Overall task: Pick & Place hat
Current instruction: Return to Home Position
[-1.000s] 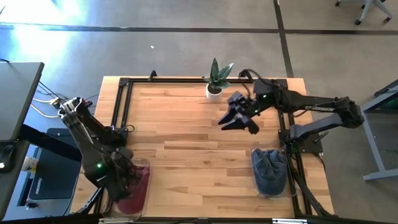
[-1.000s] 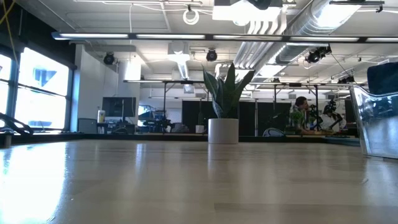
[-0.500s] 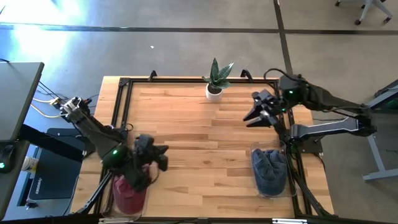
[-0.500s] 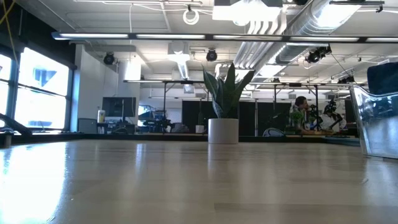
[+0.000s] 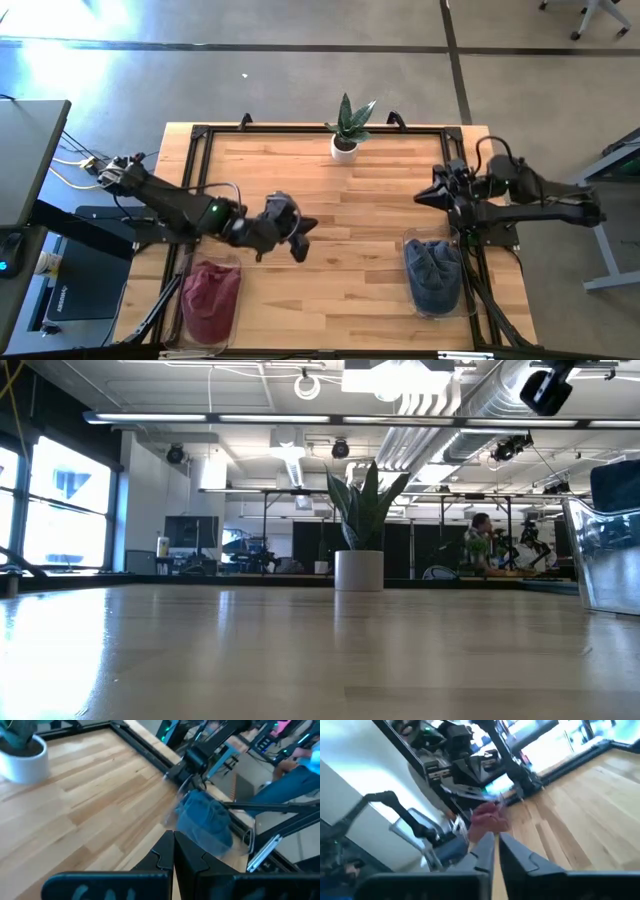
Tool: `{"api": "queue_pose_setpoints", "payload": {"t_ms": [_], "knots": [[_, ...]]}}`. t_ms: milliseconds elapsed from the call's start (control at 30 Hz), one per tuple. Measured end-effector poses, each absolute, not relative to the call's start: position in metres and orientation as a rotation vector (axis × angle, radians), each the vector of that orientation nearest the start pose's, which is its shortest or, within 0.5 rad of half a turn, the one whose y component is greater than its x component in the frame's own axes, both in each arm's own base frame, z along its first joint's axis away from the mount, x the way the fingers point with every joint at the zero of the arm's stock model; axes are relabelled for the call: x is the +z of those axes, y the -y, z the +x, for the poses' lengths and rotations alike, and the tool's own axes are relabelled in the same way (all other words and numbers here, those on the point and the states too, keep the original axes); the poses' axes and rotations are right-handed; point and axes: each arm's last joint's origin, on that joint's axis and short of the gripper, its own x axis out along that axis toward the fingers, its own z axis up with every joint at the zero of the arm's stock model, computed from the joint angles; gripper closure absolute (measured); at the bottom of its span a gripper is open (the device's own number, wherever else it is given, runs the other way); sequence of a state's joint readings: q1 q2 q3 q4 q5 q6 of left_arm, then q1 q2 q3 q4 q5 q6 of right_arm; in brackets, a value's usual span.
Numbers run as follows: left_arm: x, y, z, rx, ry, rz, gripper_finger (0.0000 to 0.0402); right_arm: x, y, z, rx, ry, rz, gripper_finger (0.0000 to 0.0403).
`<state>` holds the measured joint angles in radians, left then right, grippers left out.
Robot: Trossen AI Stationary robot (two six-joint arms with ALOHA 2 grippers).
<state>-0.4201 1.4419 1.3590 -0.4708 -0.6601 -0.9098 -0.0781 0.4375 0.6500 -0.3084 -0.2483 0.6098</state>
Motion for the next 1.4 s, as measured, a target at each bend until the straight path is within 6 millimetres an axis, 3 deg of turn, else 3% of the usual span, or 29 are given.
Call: {"api": "queue_pose_setpoints", "payload": {"t_ms": [100,233,433,567,767,1167,1400], "knots": [[0.358,0.099,0.298,0.418,-0.336,-0.601,0.0402,0.293,-0.002,0.101,0.149,-0.055,0.624,0.0397],[0.358,0.084,0.303,0.440,-0.336,-0.602,0.0402,0.272,-0.003,0.103,0.147,0.108,0.561,0.0392],[0.354,0.061,0.303,0.464,-0.418,-0.524,0.0402,0.244,-0.002,0.105,0.103,0.152,0.429,0.0400],[0.365,0.041,0.282,0.498,-0.476,-0.473,0.0402,0.232,-0.003,0.102,0.131,0.172,0.420,0.0398],[0.357,0.028,0.246,0.425,-0.458,-0.461,0.0402,0.219,-0.003,0.095,0.159,0.267,0.448,0.0399],[0.299,0.015,0.148,0.282,-0.244,-0.624,0.0402,0.199,-0.003,0.092,0.143,0.310,0.392,0.0401],[0.297,0.009,0.117,0.251,-0.168,-0.608,0.0402,0.191,0.001,0.094,-0.009,0.267,0.357,0.0402]]}}
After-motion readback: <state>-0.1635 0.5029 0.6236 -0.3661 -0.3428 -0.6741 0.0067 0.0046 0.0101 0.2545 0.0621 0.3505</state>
